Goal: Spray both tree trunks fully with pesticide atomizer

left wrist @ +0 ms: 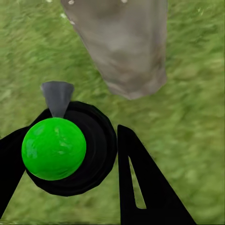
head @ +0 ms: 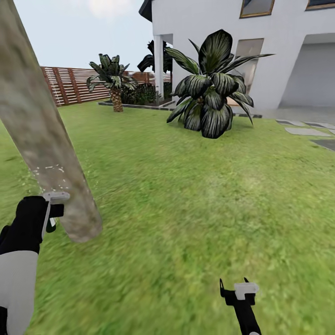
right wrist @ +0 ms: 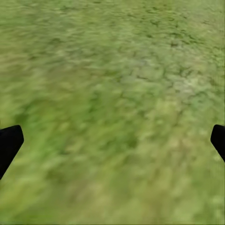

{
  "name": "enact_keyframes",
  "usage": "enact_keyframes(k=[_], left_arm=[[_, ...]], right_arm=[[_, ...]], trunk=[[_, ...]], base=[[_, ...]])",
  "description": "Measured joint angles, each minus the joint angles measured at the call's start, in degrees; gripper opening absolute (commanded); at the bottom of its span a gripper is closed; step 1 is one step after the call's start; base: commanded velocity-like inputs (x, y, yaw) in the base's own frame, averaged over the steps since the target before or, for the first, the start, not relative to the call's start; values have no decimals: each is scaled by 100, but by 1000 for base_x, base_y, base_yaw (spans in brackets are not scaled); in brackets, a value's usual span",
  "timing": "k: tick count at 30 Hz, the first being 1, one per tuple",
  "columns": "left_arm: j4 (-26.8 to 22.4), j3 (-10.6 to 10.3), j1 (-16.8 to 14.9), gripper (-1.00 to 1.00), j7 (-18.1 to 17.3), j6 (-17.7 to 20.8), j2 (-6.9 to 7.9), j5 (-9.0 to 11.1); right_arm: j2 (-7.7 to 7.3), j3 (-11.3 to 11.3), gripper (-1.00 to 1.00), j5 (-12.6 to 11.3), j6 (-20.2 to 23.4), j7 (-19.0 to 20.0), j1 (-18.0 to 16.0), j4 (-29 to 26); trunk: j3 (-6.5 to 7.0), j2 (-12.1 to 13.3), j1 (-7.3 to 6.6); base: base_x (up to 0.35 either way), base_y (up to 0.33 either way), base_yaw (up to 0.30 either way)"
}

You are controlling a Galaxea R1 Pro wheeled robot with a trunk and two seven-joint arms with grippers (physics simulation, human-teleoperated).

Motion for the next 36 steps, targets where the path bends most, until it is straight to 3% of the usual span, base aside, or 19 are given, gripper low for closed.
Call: enact_keyframes(k=[9, 21, 26, 28, 30, 33, 36], left_arm=[[70, 3, 203, -100, 4, -36, -5, 18], [74, 6, 346, -100, 6, -47, -26, 7], [89, 25, 860, -100, 9, -71, -2, 22], [187, 37, 1177, -100, 20, -526, -6, 45], [420, 258, 1282, -100, 25, -998, -14, 32], [543, 681, 1307, -100, 12, -1198, -37, 52], [656, 809, 1310, -100, 17, -1522, -51, 74]], right_arm=[[0, 0, 100, 1, 0, 0, 1, 1], [0, 0, 100, -2, 0, 0, 0, 2], [-6, 0, 100, -2, 0, 0, 0, -5], [6, 7, 100, -2, 0, 0, 0, -3], [8, 9, 100, -2, 0, 0, 0, -1], [16, 9, 100, 0, 0, 0, 0, -2], [17, 9, 100, 1, -4, -3, 1, -8]], trunk=[[0, 0, 0], [0, 0, 0], [0, 0, 0], [-1, 0, 0], [0, 0, 0], [0, 0, 0], [0, 0, 0]], base=[[305, -91, 267], [50, -252, 16], [1, -274, 165], [82, -274, 244], [128, -272, 85], [156, -260, 20], [211, -218, 2]])
